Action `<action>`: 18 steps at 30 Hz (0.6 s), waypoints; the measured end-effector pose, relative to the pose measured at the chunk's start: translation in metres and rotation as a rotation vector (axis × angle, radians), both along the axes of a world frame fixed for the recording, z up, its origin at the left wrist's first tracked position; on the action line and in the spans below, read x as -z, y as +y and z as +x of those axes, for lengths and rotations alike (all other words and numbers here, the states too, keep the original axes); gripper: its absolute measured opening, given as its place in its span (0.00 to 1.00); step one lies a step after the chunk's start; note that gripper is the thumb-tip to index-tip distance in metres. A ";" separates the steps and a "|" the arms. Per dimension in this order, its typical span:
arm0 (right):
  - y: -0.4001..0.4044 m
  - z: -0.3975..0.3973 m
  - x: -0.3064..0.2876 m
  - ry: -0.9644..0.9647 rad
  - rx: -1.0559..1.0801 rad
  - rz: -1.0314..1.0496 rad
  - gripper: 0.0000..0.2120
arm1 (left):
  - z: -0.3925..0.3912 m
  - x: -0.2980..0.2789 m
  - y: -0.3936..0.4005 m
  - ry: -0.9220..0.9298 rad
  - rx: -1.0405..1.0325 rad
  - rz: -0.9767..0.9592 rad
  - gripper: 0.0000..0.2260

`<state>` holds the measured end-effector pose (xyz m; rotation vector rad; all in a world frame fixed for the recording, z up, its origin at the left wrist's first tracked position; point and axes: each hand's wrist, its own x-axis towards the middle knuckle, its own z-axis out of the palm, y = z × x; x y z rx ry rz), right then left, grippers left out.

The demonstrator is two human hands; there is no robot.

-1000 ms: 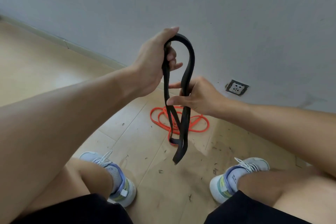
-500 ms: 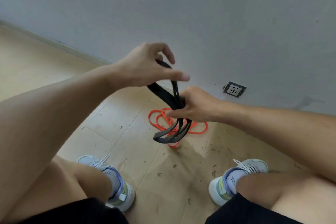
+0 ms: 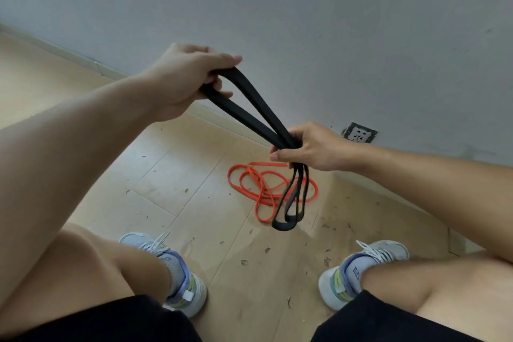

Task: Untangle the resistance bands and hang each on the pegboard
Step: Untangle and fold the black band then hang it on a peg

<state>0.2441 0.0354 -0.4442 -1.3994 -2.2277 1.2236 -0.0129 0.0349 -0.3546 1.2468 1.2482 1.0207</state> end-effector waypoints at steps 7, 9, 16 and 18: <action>0.006 0.002 -0.005 0.008 0.058 0.023 0.09 | -0.020 0.012 0.010 0.150 -0.160 -0.105 0.06; 0.006 0.002 -0.012 0.051 0.120 0.087 0.09 | -0.025 0.021 0.011 0.394 -0.124 -0.124 0.07; 0.002 -0.011 -0.030 0.024 -0.052 0.301 0.05 | 0.025 0.021 -0.014 0.766 0.311 0.073 0.38; 0.000 -0.011 -0.030 -0.023 -0.086 0.308 0.08 | 0.044 0.025 -0.017 0.857 0.446 0.102 0.46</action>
